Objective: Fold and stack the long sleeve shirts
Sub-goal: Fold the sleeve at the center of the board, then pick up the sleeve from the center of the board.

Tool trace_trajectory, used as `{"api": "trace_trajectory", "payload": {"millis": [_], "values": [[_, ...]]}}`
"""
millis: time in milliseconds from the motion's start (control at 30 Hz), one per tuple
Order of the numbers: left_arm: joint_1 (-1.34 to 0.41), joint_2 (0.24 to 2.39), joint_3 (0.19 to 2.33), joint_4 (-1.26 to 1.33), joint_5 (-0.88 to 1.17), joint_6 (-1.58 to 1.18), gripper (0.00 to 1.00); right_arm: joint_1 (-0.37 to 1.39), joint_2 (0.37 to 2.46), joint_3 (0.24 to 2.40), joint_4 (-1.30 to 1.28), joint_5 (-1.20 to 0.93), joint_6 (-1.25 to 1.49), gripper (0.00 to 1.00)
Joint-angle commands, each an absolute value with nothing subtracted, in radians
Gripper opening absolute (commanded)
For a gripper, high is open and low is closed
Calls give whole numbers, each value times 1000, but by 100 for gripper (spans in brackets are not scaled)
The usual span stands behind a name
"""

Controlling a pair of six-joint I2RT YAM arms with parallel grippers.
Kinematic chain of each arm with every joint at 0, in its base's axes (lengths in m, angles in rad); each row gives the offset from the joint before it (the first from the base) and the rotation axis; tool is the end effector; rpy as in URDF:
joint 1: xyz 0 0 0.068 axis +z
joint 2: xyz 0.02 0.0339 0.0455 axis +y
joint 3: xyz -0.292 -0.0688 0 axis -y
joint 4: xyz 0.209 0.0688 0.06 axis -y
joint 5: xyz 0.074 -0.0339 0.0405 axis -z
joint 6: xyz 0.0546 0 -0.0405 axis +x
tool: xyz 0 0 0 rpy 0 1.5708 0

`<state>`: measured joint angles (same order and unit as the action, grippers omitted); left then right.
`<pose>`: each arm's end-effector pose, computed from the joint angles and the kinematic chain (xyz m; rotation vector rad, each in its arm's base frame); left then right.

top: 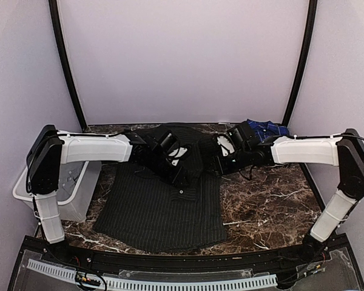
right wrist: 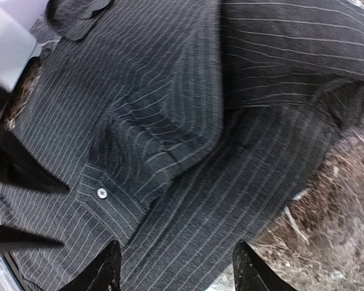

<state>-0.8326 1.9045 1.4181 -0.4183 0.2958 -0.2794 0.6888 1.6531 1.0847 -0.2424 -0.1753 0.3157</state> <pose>0.2617 -0.3114 0.2455 0.8426 2.4753 -0.8072 0.2568 0.2238 0.2500 -0.5443 2.4155 0.6664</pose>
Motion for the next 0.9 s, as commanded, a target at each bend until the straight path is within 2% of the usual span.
{"api": "trace_trajectory", "payload": {"millis": [0,167,400,867], "values": [[-904,1970,1482,-489,172,-293,50,679,1584,1040,-182,-69,381,59],[-952,2049,1542,-534,67,-341,57,678,1527,977,-156,-26,414,60],[-989,2123,1625,-576,-75,-337,58,677,1504,922,-142,-39,450,60],[-1005,2180,1654,-589,-76,-318,59,678,1474,861,-128,-38,477,59]]}}
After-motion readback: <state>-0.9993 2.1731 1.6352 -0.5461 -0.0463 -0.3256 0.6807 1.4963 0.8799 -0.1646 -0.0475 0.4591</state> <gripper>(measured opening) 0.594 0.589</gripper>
